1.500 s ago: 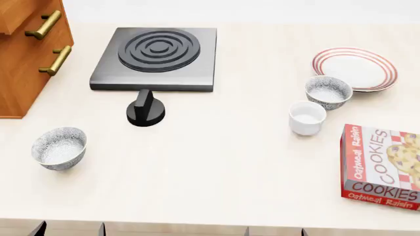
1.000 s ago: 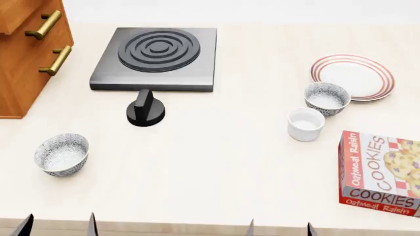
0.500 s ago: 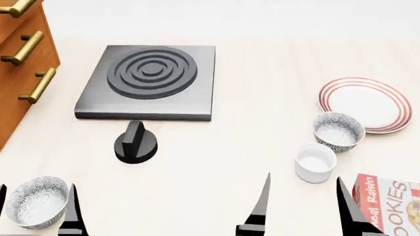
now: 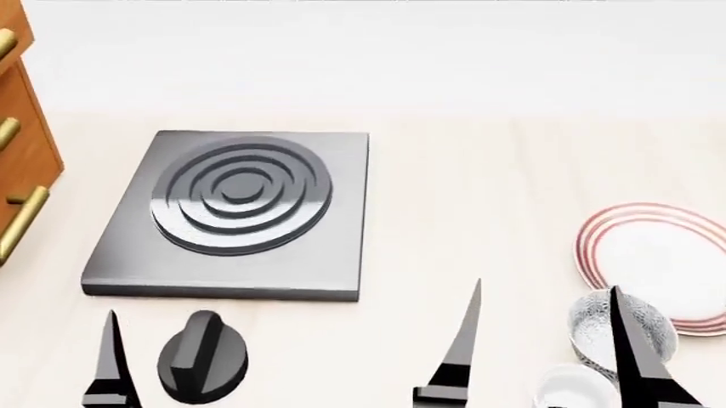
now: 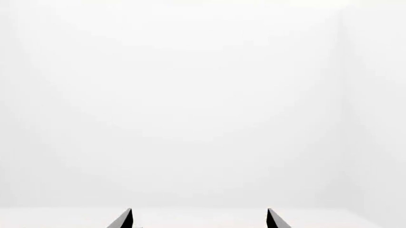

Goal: Pick the akita bowl between the plate and the ramekin and place it on the plate.

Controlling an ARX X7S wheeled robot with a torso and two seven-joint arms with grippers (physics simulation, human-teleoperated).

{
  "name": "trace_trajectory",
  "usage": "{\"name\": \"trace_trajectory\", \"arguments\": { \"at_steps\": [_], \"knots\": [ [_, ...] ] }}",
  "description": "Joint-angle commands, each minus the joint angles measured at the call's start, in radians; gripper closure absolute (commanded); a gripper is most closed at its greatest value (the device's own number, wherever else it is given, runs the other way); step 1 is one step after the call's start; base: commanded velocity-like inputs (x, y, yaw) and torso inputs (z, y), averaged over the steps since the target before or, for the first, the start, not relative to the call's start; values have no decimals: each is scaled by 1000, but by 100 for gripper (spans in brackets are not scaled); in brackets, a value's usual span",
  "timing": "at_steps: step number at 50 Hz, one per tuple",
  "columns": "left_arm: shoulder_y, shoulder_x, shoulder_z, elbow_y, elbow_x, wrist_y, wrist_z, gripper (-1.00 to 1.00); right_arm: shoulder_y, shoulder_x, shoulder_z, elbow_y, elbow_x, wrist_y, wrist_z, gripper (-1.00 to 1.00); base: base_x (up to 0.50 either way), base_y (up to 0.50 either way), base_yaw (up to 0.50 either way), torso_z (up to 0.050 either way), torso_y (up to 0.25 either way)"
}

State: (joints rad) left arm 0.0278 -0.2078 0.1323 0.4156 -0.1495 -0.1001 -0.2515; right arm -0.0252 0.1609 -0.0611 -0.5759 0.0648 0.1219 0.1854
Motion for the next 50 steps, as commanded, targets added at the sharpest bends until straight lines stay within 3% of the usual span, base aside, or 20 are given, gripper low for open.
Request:
{"name": "trace_trajectory", "arguments": {
  "at_steps": [1,24,29,50],
  "knots": [
    [8,12,-22,14,10,-5,27,-100,-9,-4,12,-23,-27,-3,-13,-100,500,0,0,0,0],
    [12,0,-21,26,-2,10,9,-100,-21,22,7,-29,11,-20,-6,-100,500,0,0,0,1],
    [10,-2,-19,21,-5,10,6,-100,-16,27,12,-17,48,-13,-15,-100,0,-13,0,0,0],
    [11,-14,-12,13,-18,10,-3,-100,-24,43,-2,-11,72,-28,-15,-100,-28,-497,0,0,0]
  ]
}}
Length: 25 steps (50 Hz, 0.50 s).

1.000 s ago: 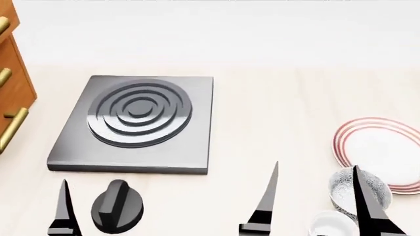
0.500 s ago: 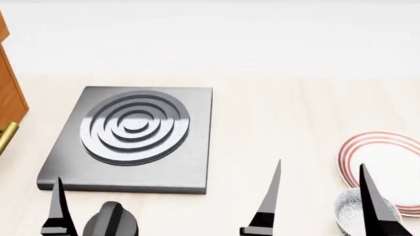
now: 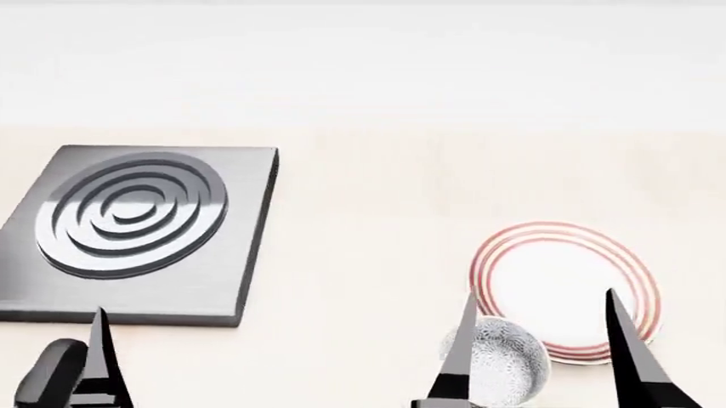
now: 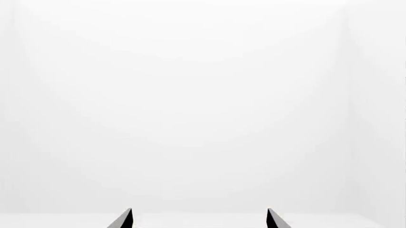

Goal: Pick the akita bowl between the plate and the ramekin and place it on the plate.

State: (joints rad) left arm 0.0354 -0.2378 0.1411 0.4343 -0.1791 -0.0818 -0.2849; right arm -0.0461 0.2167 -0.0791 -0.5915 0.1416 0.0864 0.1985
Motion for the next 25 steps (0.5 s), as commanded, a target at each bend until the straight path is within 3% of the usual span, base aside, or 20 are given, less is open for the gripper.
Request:
{"name": "trace_trajectory", "arguments": {
  "at_steps": [1,25],
  "knots": [
    [4,16,-20,-5,12,-8,30,-100,-3,-12,15,6,-4,7,-28,-100,-12,-500,0,0,0],
    [2,4,-8,-12,4,-2,16,-100,-3,1,10,13,30,9,-21,-100,-1,-500,0,0,0]
  ]
}}
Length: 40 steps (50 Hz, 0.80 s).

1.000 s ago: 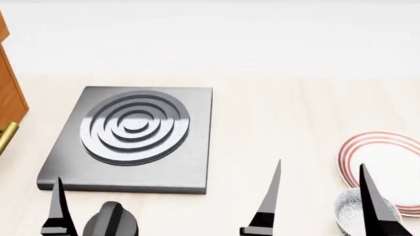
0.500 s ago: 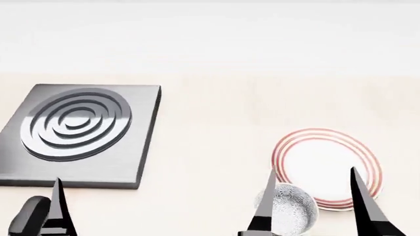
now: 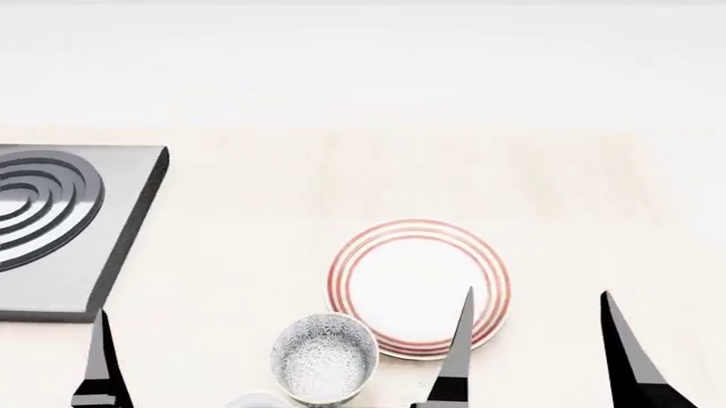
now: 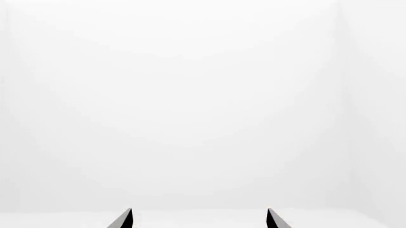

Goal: Pick the akita bowl between the plate and the ramekin and place it on the plate.

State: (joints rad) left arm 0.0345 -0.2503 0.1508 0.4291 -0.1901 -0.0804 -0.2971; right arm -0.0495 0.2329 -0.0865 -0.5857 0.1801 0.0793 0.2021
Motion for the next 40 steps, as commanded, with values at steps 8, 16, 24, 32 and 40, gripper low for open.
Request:
{"name": "trace_trajectory", "arguments": {
  "at_steps": [8,16,24,32,40],
  "knots": [
    [3,11,-12,-9,11,1,22,-100,-4,-16,-3,18,-48,10,-6,-100,0,-88,0,0,0],
    [0,5,-9,-13,4,1,15,-100,-13,-11,19,21,38,-32,-36,-100,162,0,0,0,0],
    [0,-2,-5,-6,0,-1,7,-100,-11,-4,12,12,31,-31,-30,-100,500,0,0,0,0],
    [-1,-8,-2,0,-4,-5,0,-100,-11,5,8,2,38,-30,-31,-100,500,0,0,0,0],
    [-16,-25,-7,27,-58,-70,11,-100,33,34,-4,-27,52,106,-15,-100,394,0,0,0,0]
  ]
}}
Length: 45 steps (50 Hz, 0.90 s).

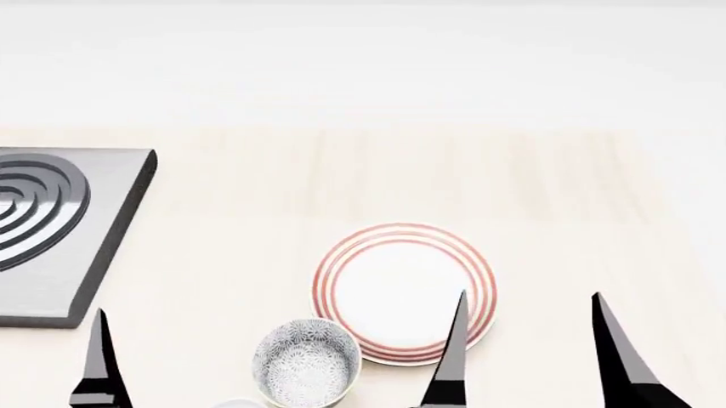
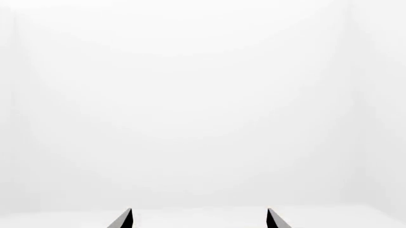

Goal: Pick the akita bowl between the plate and the ramekin and place it on the plate.

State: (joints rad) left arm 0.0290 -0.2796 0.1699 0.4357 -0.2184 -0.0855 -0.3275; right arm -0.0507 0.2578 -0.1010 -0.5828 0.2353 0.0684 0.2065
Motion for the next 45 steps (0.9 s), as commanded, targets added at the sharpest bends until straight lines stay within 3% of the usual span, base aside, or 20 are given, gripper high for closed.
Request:
{"name": "trace_trajectory", "arguments": {
  "at_steps": [1,7,15,19,29,32,40,45],
  "knots": [
    [-15,2,-28,21,-35,-74,41,-100,41,15,15,-41,0,133,-16,-100,0,0,0,0,0],
    [-58,-32,-48,93,-70,-187,25,-100,136,88,31,-147,59,369,-5,-100,0,0,0,0,0],
    [-163,-85,-49,192,-165,-430,19,-100,314,138,120,-261,300,670,6,-100,0,0,0,0,0],
    [-189,-105,-16,213,-141,-456,22,-100,427,136,169,-243,436,825,36,-100,0,0,0,0,0],
    [-288,-143,36,254,-177,-637,33,-100,607,192,68,-246,517,1045,39,-100,0,0,0,0,0],
    [-321,-161,49,268,-166,-671,29,-100,697,225,-24,-211,499,1096,14,-100,0,0,0,0,0],
    [-357,-176,77,237,-154,-672,51,-100,861,283,-279,-73,389,1085,-94,-100,0,0,0,9,0],
    [-369,-177,63,228,-171,-685,56,-100,896,293,-336,-60,369,1076,-121,-100,0,0,0,50,0]
  ]
}}
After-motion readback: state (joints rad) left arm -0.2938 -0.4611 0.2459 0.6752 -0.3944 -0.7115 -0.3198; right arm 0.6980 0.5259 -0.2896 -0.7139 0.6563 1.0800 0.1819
